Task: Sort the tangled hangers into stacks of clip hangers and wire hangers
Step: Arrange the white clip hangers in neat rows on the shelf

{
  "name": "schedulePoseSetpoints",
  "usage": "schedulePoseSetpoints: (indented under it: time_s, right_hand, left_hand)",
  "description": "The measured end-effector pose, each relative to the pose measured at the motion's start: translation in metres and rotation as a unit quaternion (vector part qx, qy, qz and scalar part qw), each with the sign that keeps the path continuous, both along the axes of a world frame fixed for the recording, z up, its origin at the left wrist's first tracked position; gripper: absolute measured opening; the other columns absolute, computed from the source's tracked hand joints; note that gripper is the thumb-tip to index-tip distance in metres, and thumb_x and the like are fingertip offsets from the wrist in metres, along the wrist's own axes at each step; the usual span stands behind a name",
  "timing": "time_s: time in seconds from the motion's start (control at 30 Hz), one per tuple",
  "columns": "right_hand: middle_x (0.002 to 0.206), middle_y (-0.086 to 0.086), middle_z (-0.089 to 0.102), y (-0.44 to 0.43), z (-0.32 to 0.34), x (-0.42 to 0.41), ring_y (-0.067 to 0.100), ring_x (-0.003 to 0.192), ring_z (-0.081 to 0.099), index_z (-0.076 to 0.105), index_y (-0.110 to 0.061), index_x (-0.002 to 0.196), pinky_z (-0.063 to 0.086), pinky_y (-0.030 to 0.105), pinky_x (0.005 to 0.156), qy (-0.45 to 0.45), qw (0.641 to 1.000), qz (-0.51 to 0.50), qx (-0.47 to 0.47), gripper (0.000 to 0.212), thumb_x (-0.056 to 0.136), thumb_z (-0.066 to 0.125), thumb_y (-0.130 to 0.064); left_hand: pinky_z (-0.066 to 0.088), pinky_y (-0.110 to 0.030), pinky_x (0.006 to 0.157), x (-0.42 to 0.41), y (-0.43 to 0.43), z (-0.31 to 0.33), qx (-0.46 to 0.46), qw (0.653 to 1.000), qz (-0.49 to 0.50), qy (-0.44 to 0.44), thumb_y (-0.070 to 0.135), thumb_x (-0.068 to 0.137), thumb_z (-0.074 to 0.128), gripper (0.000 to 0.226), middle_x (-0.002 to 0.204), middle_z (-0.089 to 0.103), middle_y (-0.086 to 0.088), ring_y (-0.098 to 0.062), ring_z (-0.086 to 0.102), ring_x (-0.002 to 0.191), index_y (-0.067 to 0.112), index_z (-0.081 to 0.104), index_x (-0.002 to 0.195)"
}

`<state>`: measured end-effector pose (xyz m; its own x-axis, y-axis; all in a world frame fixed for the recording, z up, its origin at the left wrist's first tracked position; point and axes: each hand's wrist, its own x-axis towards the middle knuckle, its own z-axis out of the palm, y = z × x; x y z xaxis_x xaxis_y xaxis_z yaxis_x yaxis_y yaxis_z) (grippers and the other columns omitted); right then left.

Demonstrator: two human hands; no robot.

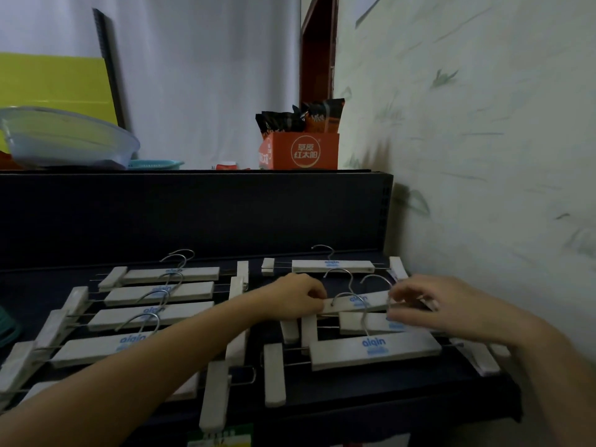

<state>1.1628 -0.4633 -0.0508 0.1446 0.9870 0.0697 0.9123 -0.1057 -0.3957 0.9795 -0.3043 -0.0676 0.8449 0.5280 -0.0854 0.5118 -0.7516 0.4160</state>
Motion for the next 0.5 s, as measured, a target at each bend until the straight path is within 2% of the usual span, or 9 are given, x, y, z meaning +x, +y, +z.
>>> schedulePoseSetpoints:
  time_s: [0.07,0.1,0.13,0.23,0.3,0.37,0.5]
  right_hand:
    - [0.117,-0.033,0.043,-0.013,-0.007,-0.007,-0.004,0.112,0.048,0.042,-0.047,0.123,0.040,0.019,0.096,-0.033,0.998,-0.001,-0.058,0.107,0.030,0.036,-0.099]
    - [0.122,-0.032,0.039,-0.015,-0.010,-0.010,-0.003,0.117,0.044,0.036,-0.046,0.131,0.037,0.020,0.100,-0.050,0.996,-0.002,-0.079,0.113,0.030,0.039,-0.098]
    - [0.123,-0.030,0.037,-0.016,-0.012,-0.012,-0.002,0.118,0.042,0.033,-0.045,0.133,0.036,0.021,0.102,-0.056,0.995,-0.004,-0.085,0.110,0.035,0.044,-0.094]
    - [0.123,-0.025,0.046,-0.014,-0.019,-0.013,0.000,0.110,0.048,0.040,-0.043,0.121,0.041,0.023,0.098,-0.037,0.998,-0.018,-0.039,0.077,0.056,0.062,-0.077]
    - [0.120,-0.026,0.047,-0.013,-0.021,-0.013,-0.001,0.108,0.049,0.040,-0.045,0.115,0.043,0.024,0.096,-0.041,0.999,-0.017,-0.031,0.075,0.051,0.058,-0.081]
    - [0.117,-0.029,0.045,-0.015,-0.023,-0.011,-0.004,0.105,0.048,0.039,-0.047,0.111,0.043,0.023,0.093,-0.057,0.998,-0.006,-0.025,0.081,0.043,0.045,-0.089]
    - [0.116,-0.031,0.044,-0.018,-0.024,-0.011,-0.006,0.104,0.047,0.040,-0.049,0.103,0.045,0.021,0.091,-0.072,0.997,0.012,0.004,0.071,0.044,0.041,-0.088]
  left_hand:
    - [0.044,-0.026,0.088,0.003,0.003,0.003,-0.056,0.998,0.003,0.009,0.023,0.092,0.051,0.031,0.114,0.058,-0.003,-0.015,0.054,0.103,0.013,0.057,0.120]
    - [0.044,-0.024,0.085,0.004,0.005,0.004,-0.089,0.996,0.008,0.007,0.021,0.091,0.052,0.030,0.108,0.057,-0.001,-0.014,0.054,0.099,0.011,0.057,0.118]
    - [0.045,-0.022,0.082,0.005,0.006,0.005,-0.121,0.993,0.014,0.002,0.020,0.090,0.054,0.029,0.103,0.057,0.001,-0.013,0.055,0.095,0.010,0.058,0.117]
    - [0.046,-0.015,0.073,0.006,0.009,0.006,-0.184,0.982,0.033,0.002,0.017,0.088,0.056,0.028,0.095,0.058,0.006,-0.006,0.056,0.086,0.011,0.059,0.116]
    - [0.046,-0.014,0.072,0.007,0.010,0.007,-0.196,0.980,0.035,0.012,0.017,0.089,0.056,0.029,0.098,0.059,0.005,-0.004,0.056,0.085,0.011,0.058,0.117]
    - [0.045,-0.016,0.075,0.008,0.010,0.009,-0.199,0.979,0.035,0.025,0.017,0.090,0.055,0.029,0.104,0.058,0.003,-0.005,0.056,0.088,0.012,0.057,0.119]
    - [0.045,-0.026,0.089,0.009,0.010,0.009,-0.194,0.980,0.045,0.014,0.017,0.091,0.051,0.028,0.106,0.056,0.000,-0.010,0.054,0.094,0.014,0.055,0.118]
